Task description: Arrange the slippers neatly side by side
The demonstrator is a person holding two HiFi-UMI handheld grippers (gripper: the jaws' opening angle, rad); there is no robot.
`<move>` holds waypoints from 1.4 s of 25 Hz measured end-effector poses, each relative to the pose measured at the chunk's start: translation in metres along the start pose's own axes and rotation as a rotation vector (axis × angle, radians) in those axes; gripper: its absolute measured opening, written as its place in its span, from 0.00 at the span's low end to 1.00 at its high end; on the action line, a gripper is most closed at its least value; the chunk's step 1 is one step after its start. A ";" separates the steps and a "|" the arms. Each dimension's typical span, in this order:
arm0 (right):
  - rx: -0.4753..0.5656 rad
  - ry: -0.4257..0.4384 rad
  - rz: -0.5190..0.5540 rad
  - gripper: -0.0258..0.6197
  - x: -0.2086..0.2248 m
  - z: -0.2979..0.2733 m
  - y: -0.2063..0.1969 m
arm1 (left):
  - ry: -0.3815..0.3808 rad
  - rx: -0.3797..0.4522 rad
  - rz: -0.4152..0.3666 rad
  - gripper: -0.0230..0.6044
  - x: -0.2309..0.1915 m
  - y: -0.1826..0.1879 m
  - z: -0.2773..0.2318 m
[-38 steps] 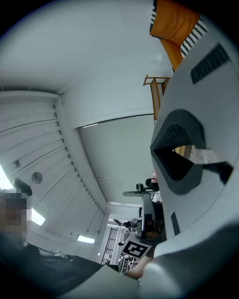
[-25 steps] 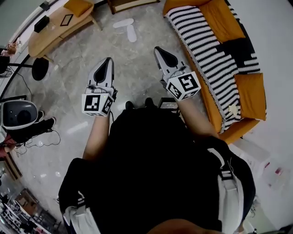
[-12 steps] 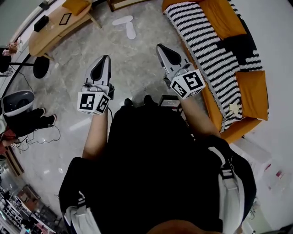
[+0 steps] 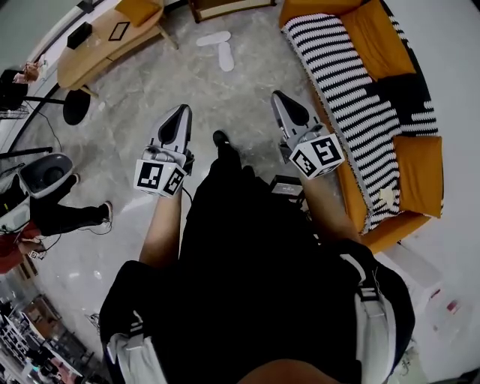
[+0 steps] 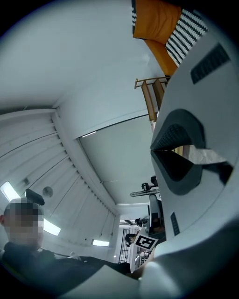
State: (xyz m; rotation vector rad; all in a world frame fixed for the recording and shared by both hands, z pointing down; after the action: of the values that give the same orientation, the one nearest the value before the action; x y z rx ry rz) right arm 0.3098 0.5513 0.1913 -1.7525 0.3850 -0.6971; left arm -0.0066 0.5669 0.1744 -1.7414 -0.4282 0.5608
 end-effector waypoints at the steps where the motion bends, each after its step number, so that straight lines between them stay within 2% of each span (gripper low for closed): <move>1: -0.004 -0.001 -0.001 0.09 0.003 -0.004 0.001 | 0.001 0.005 0.004 0.06 -0.005 -0.001 -0.004; 6: -0.022 0.011 0.026 0.09 0.024 -0.024 0.006 | 0.013 0.033 0.027 0.06 -0.028 -0.004 -0.035; 8: -0.030 -0.017 0.034 0.09 0.035 -0.039 0.011 | 0.015 0.038 0.036 0.06 -0.042 -0.002 -0.049; 11: -0.037 -0.052 0.034 0.09 0.046 -0.080 0.023 | 0.021 0.039 0.046 0.06 -0.077 0.006 -0.069; 18: -0.043 -0.006 0.073 0.09 0.059 -0.176 0.061 | 0.038 0.036 0.044 0.06 -0.147 0.034 -0.119; 23: -0.039 -0.049 0.089 0.09 0.069 -0.217 0.075 | 0.105 0.048 0.029 0.06 -0.185 0.045 -0.145; 27: -0.045 -0.078 0.095 0.09 0.080 -0.239 0.083 | 0.124 0.042 0.054 0.06 -0.207 0.045 -0.164; 35: -0.042 -0.079 0.060 0.09 0.144 -0.282 0.090 | 0.112 0.036 0.068 0.06 -0.247 0.049 -0.223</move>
State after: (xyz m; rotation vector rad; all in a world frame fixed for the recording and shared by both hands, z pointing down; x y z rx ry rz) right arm 0.2510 0.2278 0.1909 -1.7950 0.3987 -0.5785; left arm -0.0800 0.2402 0.2041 -1.7481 -0.2788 0.5133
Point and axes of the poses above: the fingertips, and each gripper's own axes: z backward along the fingers, x to its right, y out of its top, the point moved 10 cm from there along z, backward along the fingers, and after that the axes turned 9 degrees about -x, right-handed, at the moved point
